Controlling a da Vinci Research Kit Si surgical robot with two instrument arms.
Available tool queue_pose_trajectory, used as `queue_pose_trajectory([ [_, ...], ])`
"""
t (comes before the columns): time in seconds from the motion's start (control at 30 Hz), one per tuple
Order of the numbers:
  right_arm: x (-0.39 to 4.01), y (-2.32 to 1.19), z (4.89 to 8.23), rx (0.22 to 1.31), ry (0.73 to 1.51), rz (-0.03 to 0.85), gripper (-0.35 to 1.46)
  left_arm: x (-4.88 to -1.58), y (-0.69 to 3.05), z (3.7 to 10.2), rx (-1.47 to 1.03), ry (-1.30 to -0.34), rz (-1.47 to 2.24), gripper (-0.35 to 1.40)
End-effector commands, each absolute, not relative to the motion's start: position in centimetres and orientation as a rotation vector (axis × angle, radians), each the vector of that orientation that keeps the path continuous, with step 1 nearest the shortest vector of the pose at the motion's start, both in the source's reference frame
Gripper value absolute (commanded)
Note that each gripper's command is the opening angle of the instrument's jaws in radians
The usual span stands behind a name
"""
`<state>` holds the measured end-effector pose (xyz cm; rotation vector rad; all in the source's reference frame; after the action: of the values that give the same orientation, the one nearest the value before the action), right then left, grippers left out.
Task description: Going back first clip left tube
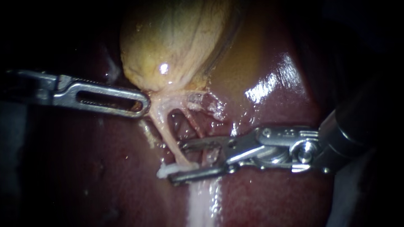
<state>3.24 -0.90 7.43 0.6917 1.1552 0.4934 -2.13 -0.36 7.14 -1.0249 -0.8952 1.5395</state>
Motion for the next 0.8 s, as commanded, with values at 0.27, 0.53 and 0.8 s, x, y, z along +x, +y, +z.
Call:
queue_pose_trajectory([
  [0.27, 2.84, -0.68, 7.18, 0.684, 1.167, 0.463, 0.50, -2.13, -0.36, 7.14, -1.025, -0.895, 1.540, -0.35],
  [0.53, 2.47, -0.45, 6.96, 0.658, 1.177, 0.438, 0.50, -2.14, -0.37, 7.15, -1.025, -0.894, 1.540, -0.35],
  [0.8, 2.25, -0.31, 6.84, 0.641, 1.188, 0.404, 0.50, -2.14, -0.36, 7.15, -1.025, -0.894, 1.540, -0.35],
])
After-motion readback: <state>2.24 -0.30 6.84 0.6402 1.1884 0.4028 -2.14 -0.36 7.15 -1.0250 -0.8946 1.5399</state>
